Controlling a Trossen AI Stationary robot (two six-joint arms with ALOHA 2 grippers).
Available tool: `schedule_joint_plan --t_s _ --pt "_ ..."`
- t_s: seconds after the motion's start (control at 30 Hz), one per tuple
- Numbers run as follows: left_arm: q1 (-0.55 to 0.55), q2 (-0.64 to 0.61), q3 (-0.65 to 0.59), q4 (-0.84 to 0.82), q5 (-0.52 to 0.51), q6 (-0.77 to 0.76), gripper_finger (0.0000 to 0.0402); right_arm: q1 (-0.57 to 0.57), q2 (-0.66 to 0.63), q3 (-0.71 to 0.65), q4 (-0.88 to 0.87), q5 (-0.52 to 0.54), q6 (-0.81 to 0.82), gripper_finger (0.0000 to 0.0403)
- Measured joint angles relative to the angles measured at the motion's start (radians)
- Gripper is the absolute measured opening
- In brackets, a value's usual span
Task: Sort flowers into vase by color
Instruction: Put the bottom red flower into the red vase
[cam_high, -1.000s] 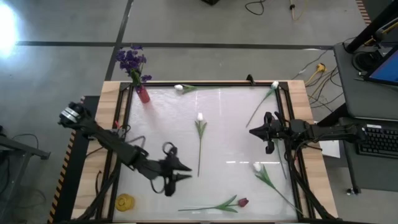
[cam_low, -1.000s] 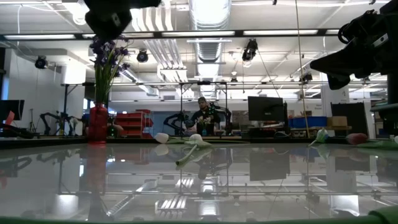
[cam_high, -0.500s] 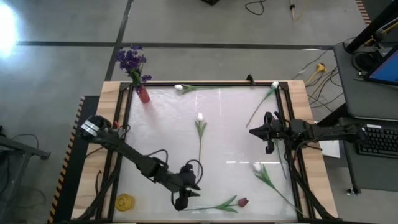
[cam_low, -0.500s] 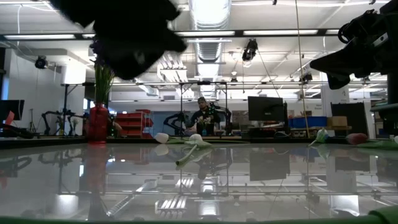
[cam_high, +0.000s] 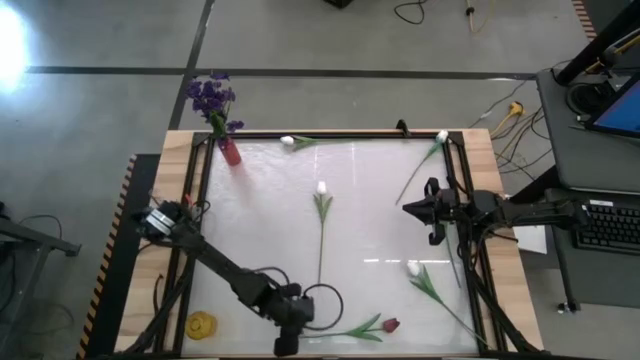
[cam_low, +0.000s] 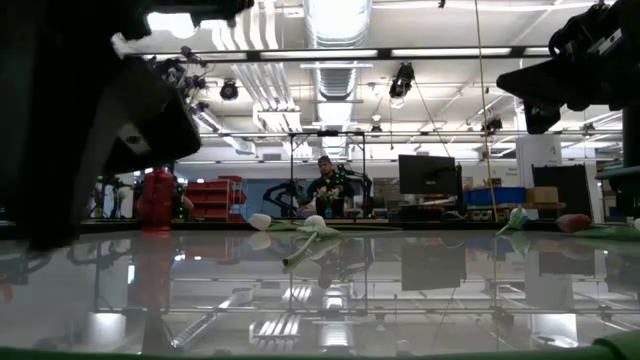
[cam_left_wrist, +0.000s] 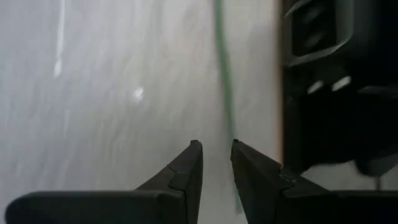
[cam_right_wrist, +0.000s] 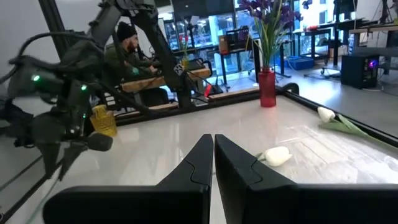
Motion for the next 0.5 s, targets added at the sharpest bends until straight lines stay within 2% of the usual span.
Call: schedule_joint_plan --t_s 0.1,0.3,0.5 --pt "-0.005 0.041 0.070 -0.098 -0.002 -0.001 0.0085 0.000 0.000 0.000 0.000 0.000 0.000 0.0009" --pt "-0.009 0.077 0.134 -0.122 -0.008 0.000 0.0124 0.000 0.000 0.000 0.000 0.000 0.000 0.0009" --pt "-0.038 0.075 0.157 -0.171 -0.075 0.039 0.0161 0.000 0.000 0.000 -0.005 0.000 -0.018 0.0009"
